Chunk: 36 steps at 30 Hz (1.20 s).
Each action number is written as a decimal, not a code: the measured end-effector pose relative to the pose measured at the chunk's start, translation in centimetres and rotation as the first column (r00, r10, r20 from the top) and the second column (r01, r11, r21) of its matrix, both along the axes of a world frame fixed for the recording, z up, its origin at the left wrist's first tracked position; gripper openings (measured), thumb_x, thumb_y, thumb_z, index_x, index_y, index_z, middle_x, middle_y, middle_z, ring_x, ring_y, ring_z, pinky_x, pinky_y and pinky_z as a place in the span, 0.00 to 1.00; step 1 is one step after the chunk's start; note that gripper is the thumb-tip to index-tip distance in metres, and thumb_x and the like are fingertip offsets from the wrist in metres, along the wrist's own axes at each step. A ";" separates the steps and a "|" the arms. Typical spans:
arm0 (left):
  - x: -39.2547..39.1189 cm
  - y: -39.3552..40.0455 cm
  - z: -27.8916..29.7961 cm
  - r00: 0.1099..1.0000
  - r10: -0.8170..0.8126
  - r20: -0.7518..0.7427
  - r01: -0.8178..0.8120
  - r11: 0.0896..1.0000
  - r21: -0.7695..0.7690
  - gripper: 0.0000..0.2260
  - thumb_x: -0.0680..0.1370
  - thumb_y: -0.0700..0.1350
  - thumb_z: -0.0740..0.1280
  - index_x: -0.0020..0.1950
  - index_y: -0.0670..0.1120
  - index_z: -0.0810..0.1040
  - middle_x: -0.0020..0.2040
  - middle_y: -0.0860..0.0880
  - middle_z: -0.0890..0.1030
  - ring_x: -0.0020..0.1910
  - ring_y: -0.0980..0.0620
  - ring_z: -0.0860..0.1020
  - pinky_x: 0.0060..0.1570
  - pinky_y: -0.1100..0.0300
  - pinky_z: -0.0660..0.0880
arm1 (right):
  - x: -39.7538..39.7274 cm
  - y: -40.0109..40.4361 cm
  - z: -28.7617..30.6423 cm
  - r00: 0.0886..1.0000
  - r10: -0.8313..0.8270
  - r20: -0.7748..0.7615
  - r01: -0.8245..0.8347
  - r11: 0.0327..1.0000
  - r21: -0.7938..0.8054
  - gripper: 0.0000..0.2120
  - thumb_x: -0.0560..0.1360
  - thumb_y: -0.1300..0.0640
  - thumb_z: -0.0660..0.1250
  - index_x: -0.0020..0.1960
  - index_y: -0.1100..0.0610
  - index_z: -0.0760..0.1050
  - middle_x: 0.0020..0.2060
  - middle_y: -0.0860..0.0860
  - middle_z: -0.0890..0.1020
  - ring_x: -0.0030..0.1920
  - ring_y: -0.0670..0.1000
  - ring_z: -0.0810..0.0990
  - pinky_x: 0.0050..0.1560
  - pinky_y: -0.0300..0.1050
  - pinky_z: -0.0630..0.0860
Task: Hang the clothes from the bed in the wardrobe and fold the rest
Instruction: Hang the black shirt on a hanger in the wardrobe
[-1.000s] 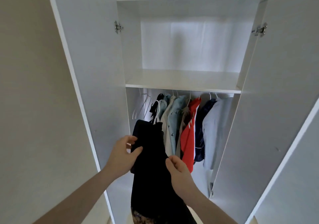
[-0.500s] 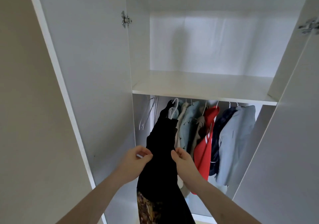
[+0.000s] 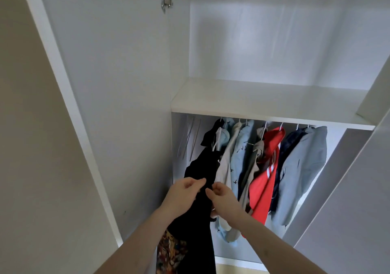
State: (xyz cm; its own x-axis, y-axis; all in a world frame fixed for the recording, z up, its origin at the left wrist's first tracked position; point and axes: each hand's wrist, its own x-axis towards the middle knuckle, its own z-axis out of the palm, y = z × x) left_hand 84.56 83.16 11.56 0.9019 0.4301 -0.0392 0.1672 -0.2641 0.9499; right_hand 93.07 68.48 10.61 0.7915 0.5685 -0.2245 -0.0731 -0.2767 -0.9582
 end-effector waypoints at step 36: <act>11.7 5.0 -3.1 0.964 0.262 -0.035 -0.254 0.955 0.155 0.14 0.85 0.43 0.60 0.67 0.44 0.78 0.50 0.50 0.81 0.49 0.52 0.79 0.52 0.59 0.75 | 18.7 5.0 -0.8 0.917 0.023 0.397 0.192 0.849 -0.492 0.22 0.83 0.45 0.62 0.69 0.60 0.70 0.59 0.58 0.81 0.52 0.61 0.84 0.55 0.54 0.82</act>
State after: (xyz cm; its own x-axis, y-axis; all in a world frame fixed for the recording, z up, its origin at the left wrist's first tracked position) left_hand 96.29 88.19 8.45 0.7578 0.6525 -0.0032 0.2981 -0.3420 0.8912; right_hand 111.76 73.52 9.80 0.9134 0.3825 -0.1391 0.2139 -0.7418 -0.6356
